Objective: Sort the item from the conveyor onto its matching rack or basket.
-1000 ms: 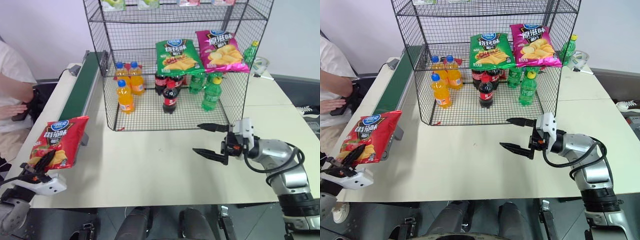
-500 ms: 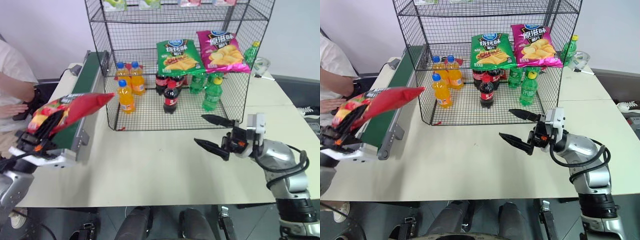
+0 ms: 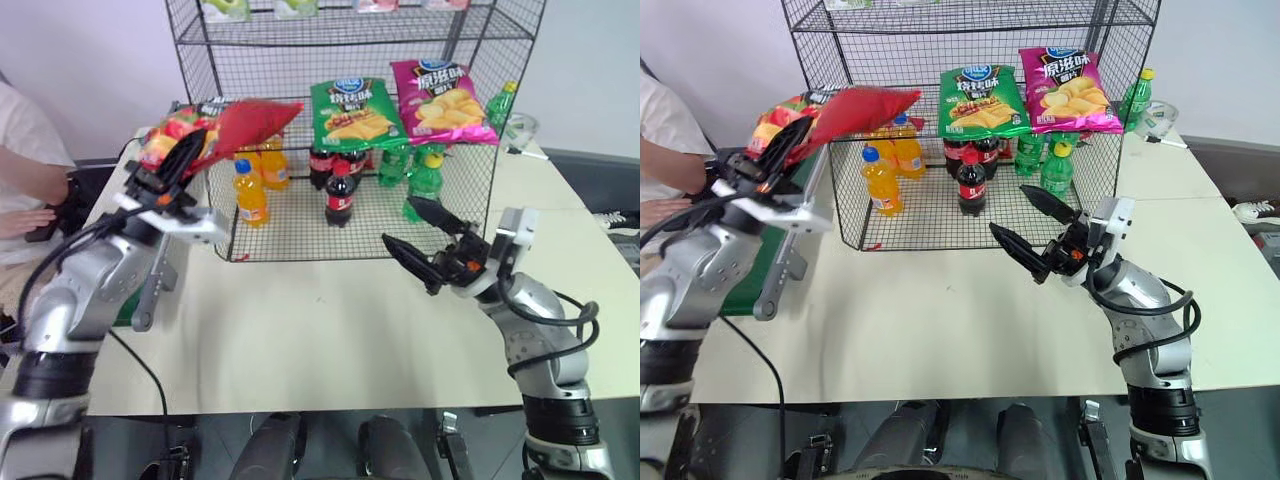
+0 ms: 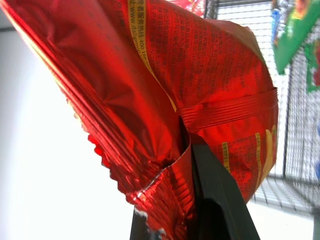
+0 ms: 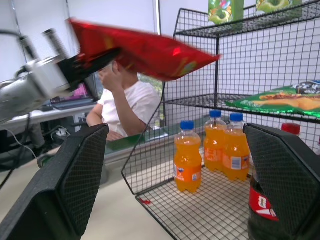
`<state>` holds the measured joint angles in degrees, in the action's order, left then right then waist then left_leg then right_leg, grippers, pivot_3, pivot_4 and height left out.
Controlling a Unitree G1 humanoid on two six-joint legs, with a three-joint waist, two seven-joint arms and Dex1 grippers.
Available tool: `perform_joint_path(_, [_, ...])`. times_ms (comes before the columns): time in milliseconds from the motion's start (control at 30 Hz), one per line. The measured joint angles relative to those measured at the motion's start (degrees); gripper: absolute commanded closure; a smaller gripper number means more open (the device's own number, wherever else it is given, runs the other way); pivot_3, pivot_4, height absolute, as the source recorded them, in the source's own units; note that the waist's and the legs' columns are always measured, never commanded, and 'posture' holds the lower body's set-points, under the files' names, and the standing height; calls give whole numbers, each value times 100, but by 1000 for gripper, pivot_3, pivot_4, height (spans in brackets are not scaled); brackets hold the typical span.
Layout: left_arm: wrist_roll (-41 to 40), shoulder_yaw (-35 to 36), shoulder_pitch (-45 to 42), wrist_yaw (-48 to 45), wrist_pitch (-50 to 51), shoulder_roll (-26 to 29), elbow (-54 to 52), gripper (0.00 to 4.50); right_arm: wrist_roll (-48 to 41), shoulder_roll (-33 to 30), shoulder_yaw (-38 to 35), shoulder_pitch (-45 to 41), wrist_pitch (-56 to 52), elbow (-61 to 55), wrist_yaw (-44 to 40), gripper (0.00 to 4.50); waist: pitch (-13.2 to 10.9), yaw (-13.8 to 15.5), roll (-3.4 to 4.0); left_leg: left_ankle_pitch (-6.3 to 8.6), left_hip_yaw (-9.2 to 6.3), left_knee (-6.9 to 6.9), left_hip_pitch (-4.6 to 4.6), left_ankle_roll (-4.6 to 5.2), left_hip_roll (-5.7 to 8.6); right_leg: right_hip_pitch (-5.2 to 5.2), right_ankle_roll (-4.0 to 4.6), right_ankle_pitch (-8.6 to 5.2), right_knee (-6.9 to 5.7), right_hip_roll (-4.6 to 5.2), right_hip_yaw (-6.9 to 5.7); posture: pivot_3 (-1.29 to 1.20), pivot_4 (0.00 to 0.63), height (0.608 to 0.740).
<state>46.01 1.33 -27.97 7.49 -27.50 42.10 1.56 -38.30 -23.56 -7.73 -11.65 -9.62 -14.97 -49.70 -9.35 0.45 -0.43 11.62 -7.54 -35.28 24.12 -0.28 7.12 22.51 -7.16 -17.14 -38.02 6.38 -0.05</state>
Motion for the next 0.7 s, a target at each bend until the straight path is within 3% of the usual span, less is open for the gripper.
perform_joint_path(400, [1102,-1691,-2953,2240,217,-641,4532,4382,239,-17,42,57,49,-78,152,0,-4,15,-9,-4,-3,-12,18,-3,1,12,-4,0,-10,-16,-1,0,150,740])
perform_joint_path(700, [1334,-2761,-4023,3076,506,-1081,6820,4382,330,-92,15,202,41,-256,245,0,-6,-17,-13,-4,-2,-19,30,-3,1,24,-5,-1,-17,-19,-2,0,150,740])
